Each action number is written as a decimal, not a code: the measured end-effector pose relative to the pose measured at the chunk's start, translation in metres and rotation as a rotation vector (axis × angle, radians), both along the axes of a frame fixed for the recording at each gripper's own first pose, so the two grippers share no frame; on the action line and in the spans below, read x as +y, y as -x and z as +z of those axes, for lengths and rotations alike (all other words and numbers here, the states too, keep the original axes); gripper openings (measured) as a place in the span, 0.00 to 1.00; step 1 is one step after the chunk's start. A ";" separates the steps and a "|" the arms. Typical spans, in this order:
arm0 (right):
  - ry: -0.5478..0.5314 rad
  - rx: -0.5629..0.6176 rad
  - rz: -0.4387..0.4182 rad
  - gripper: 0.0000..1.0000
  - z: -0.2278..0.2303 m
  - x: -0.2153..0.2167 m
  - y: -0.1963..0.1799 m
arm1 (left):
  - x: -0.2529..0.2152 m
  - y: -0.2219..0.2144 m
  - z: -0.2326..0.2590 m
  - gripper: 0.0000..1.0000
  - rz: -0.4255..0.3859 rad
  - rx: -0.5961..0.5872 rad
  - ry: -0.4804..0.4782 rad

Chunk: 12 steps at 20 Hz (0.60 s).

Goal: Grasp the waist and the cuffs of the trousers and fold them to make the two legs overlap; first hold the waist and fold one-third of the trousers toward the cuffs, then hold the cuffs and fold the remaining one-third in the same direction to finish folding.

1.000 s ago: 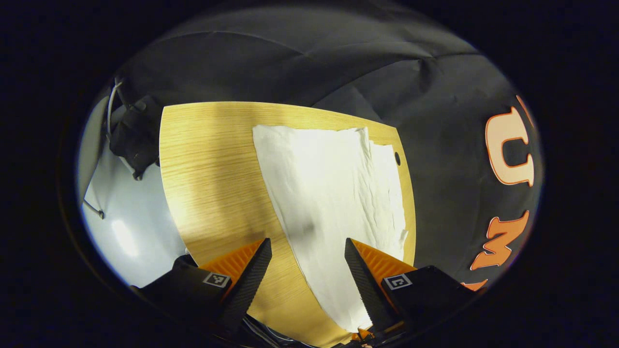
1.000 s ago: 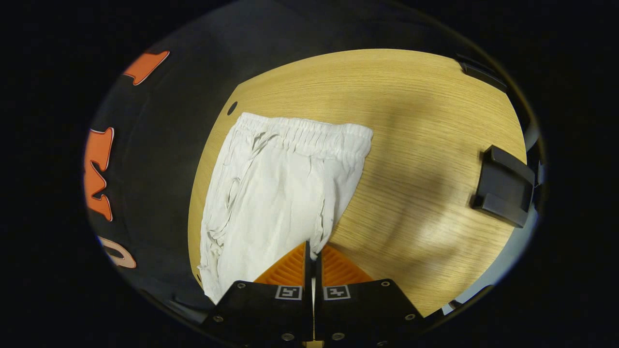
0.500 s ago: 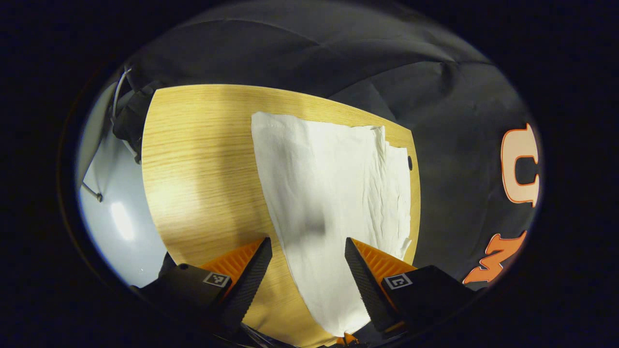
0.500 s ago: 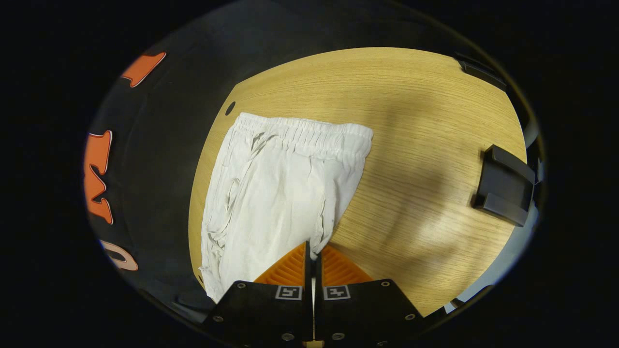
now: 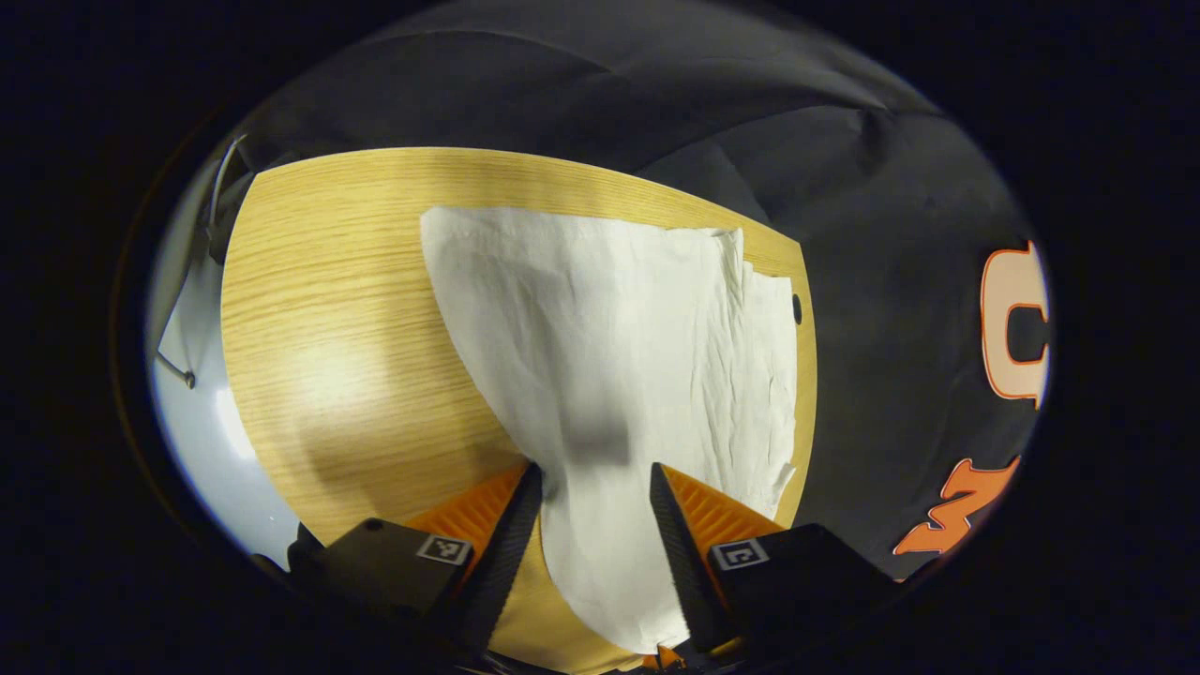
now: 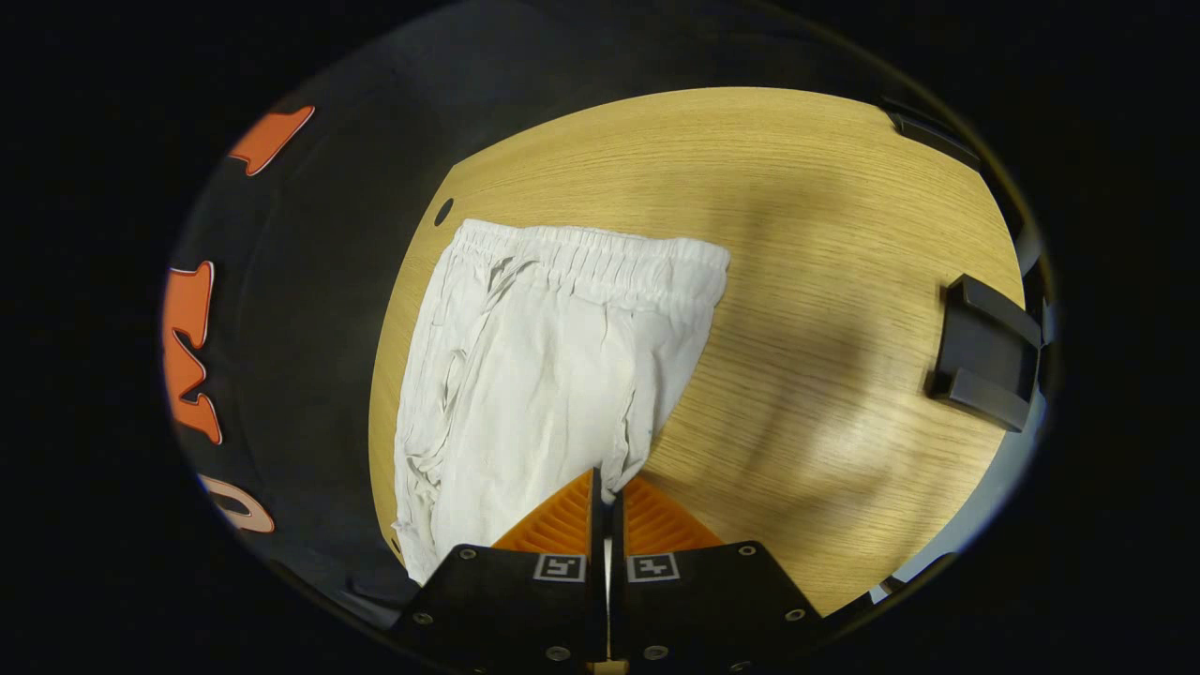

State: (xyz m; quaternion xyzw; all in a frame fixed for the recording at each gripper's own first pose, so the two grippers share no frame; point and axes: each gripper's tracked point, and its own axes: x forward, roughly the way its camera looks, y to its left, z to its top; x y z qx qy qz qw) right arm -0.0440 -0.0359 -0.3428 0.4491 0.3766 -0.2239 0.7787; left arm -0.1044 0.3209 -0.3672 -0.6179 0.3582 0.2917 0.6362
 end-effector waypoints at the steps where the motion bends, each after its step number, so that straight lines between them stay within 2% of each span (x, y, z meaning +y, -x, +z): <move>1: -0.001 0.000 0.001 0.02 0.000 0.000 -0.001 | 0.000 -0.002 -0.004 0.68 -0.005 0.015 0.008; 2: -0.003 0.000 0.000 0.01 0.000 -0.001 -0.001 | 0.000 -0.004 -0.004 0.43 -0.011 0.012 0.013; 3: -0.006 0.001 0.000 0.01 0.000 0.000 -0.001 | 0.000 -0.007 -0.003 0.39 -0.022 0.000 0.011; 4: -0.008 0.004 0.004 0.01 0.000 0.001 -0.001 | -0.001 -0.006 -0.006 0.39 -0.038 0.013 0.006; 5: -0.007 0.010 0.007 0.01 0.000 0.000 -0.001 | 0.000 -0.006 -0.008 0.21 -0.046 0.022 0.007; 6: -0.007 0.010 0.007 0.02 0.001 0.001 0.000 | 0.002 -0.006 -0.008 0.19 -0.046 0.031 0.011; 7: -0.008 0.006 0.004 0.02 0.003 0.001 -0.001 | 0.004 -0.002 -0.004 0.10 -0.054 0.035 0.011; 12: 0.031 -0.011 0.007 0.02 0.013 0.001 0.000 | 0.002 -0.007 0.000 0.04 -0.131 0.009 -0.031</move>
